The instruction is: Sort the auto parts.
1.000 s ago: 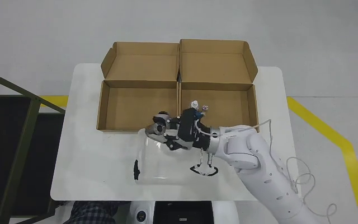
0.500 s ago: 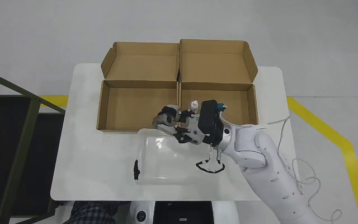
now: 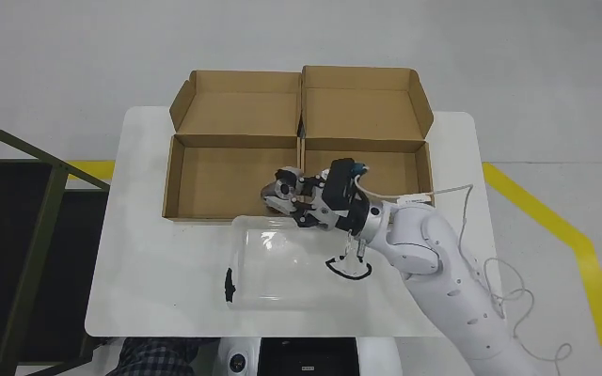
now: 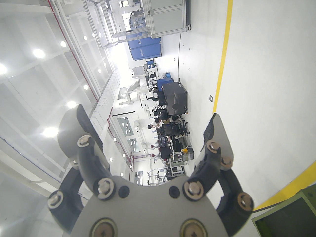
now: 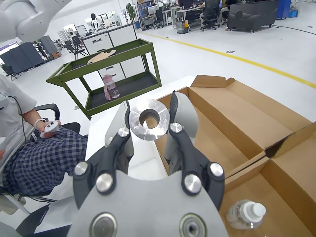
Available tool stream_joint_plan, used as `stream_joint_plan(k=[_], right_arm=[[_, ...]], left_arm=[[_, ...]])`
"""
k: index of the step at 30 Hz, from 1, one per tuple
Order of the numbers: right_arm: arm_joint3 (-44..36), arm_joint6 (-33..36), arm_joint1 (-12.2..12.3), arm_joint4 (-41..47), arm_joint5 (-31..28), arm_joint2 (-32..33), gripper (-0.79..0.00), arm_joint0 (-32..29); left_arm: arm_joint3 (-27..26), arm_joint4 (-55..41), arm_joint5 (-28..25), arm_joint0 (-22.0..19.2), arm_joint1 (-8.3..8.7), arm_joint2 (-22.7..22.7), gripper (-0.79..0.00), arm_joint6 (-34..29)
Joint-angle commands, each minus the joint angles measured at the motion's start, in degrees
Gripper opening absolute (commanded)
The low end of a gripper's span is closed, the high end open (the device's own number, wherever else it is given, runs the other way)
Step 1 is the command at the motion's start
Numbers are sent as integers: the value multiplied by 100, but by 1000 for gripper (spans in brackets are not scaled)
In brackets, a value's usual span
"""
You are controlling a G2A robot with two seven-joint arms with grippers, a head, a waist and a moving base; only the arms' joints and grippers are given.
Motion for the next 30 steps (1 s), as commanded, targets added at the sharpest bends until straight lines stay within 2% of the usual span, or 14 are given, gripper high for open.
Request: stream_joint_plan(k=[1, 15, 25, 30], right_arm=[[126, -15, -18, -75, 57, -65, -785, 96], [1527, -147, -249, -946, 562, -672, -785, 1179], [2078, 381, -434, -1733, 1301, -1125, -785, 1739], [2208, 774, -510, -1947, 1468, -1295, -785, 1908]], left_arm=[[0, 0, 0, 0, 0, 0, 0, 0], [0, 0, 0, 0, 0, 0, 0, 0], [0, 0, 0, 0, 0, 0, 0, 0], [0, 0, 0, 0, 0, 0, 0, 0]])
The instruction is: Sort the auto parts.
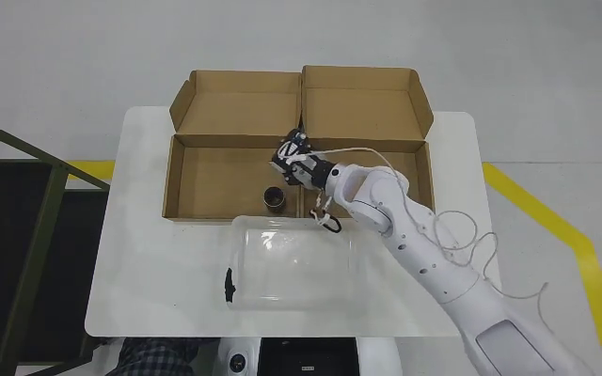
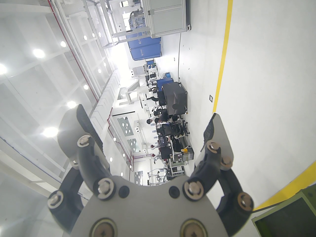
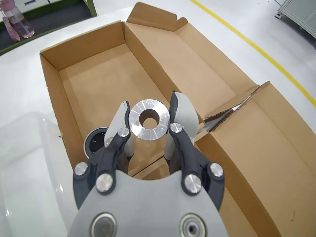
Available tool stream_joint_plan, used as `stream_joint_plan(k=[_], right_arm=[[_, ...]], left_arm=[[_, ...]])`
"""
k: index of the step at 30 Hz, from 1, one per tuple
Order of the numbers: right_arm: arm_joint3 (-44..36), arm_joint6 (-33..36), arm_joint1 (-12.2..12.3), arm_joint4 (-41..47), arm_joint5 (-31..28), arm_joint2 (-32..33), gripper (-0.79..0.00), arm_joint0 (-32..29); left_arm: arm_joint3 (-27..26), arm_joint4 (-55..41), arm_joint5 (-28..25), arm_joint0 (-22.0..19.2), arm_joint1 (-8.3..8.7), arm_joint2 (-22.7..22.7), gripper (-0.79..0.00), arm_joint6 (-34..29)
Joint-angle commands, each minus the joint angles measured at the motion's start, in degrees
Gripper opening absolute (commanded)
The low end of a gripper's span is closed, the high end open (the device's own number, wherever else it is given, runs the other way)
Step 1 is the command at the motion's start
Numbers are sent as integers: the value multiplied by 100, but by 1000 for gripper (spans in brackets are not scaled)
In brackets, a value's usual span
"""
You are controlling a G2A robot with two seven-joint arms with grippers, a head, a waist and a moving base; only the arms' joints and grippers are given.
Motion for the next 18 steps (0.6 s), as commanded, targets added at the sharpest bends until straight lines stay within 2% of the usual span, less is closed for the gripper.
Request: stream_joint_plan(k=[1, 18], right_arm=[[46, 167, -29, -50, 28, -60, -785, 68], [437, 1223, -301, -81, -2, -453, -785, 592]], left_arm=[[0, 0, 0, 0, 0, 0, 0, 0], [0, 0, 0, 0, 0, 0, 0, 0]])
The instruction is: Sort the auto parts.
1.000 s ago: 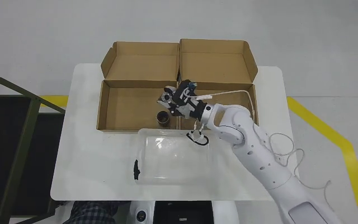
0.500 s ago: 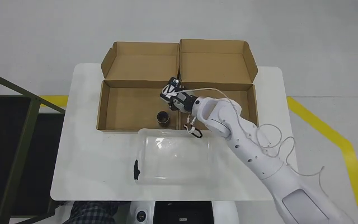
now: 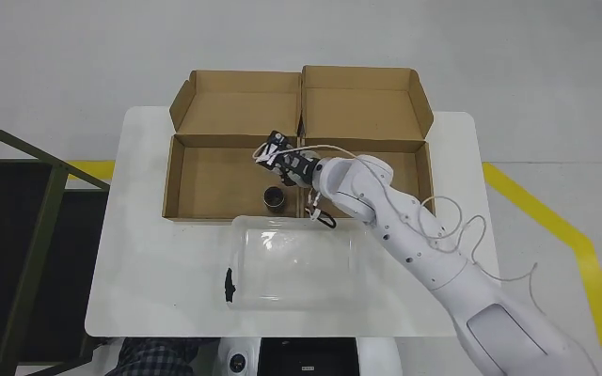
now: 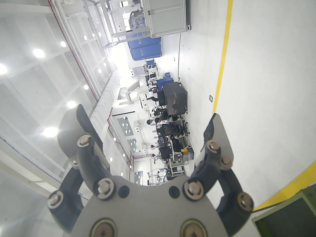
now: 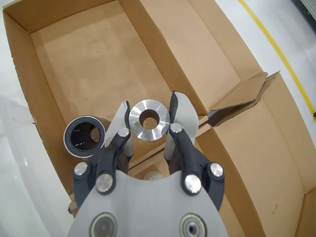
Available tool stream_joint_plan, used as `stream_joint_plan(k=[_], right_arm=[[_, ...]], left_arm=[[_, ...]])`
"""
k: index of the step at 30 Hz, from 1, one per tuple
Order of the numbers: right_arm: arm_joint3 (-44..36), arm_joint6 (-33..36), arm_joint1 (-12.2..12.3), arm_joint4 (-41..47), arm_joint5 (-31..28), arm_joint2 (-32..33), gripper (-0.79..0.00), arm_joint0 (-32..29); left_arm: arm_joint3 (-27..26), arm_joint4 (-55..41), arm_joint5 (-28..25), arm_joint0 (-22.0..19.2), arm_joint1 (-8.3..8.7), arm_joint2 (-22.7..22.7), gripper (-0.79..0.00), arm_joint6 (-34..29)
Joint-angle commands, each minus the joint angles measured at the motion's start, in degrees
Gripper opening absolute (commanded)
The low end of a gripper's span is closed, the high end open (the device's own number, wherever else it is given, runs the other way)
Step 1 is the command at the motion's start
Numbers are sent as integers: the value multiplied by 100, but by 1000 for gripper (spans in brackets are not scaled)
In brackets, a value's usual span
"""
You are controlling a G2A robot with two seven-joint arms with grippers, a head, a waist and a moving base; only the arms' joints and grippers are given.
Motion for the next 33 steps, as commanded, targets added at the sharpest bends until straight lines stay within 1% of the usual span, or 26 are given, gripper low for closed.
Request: stream_joint_plan(k=[1, 9, 13, 25, 27, 29, 33], right_arm=[[69, 111, -28, 59, -41, -32, -785, 34], [305, 319, -138, 186, -133, -131, -785, 161], [361, 485, -177, 195, -141, -159, -690, 197], [491, 663, -268, 197, -165, -161, -570, 255], [515, 665, -281, 198, -172, -157, -536, 256], [534, 670, -293, 203, -181, -150, -533, 258], [542, 672, -313, 182, -181, -135, -489, 249]], left_arm=[[0, 0, 0, 0, 0, 0, 0, 0], [0, 0, 0, 0, 0, 0, 0, 0], [0, 0, 0, 0, 0, 0, 0, 0], [0, 0, 0, 0, 0, 0, 0, 0], [0, 0, 0, 0, 0, 0, 0, 0], [0, 0, 0, 0, 0, 0, 0, 0], [0, 0, 0, 0, 0, 0, 0, 0]])
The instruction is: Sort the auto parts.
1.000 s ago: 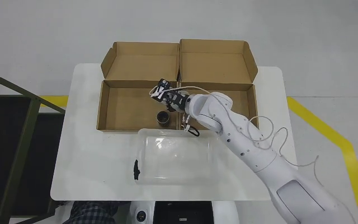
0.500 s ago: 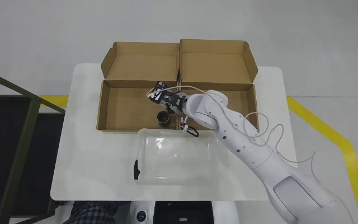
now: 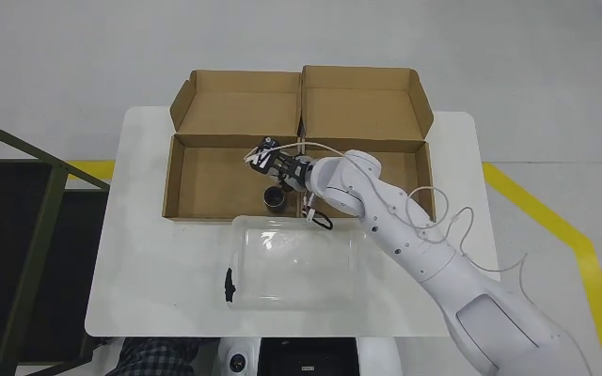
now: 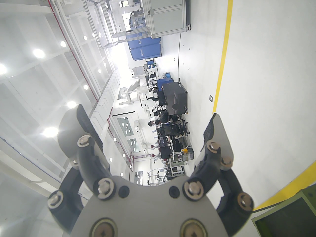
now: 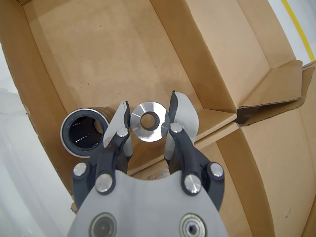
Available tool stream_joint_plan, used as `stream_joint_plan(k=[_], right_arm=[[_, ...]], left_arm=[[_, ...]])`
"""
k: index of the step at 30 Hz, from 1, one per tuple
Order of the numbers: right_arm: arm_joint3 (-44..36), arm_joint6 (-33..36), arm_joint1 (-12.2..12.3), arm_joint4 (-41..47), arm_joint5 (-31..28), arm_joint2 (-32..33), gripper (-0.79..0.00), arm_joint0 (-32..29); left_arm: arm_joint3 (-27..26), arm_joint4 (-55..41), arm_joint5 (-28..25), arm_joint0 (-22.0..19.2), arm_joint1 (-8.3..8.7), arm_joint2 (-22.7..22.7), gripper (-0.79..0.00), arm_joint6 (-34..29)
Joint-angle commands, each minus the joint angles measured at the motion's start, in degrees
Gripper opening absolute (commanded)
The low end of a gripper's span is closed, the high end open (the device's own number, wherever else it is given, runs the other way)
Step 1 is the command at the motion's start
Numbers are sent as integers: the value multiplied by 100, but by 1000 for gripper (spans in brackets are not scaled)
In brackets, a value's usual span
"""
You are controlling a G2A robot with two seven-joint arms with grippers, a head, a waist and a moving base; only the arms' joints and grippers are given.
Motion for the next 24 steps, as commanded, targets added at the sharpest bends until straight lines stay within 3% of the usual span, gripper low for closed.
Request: stream_joint_plan(k=[1, 12, 24], right_arm=[[-8, 9, -8, -10, -2, 8, -477, -7], [-379, -76, 2, -115, 6, 189, -462, -153], [-2160, -658, 299, -498, -211, 972, -431, -1243]], left_arm=[[0, 0, 0, 0, 0, 0, 0, 0], [0, 0, 0, 0, 0, 0, 0, 0], [0, 0, 0, 0, 0, 0, 0, 0]])
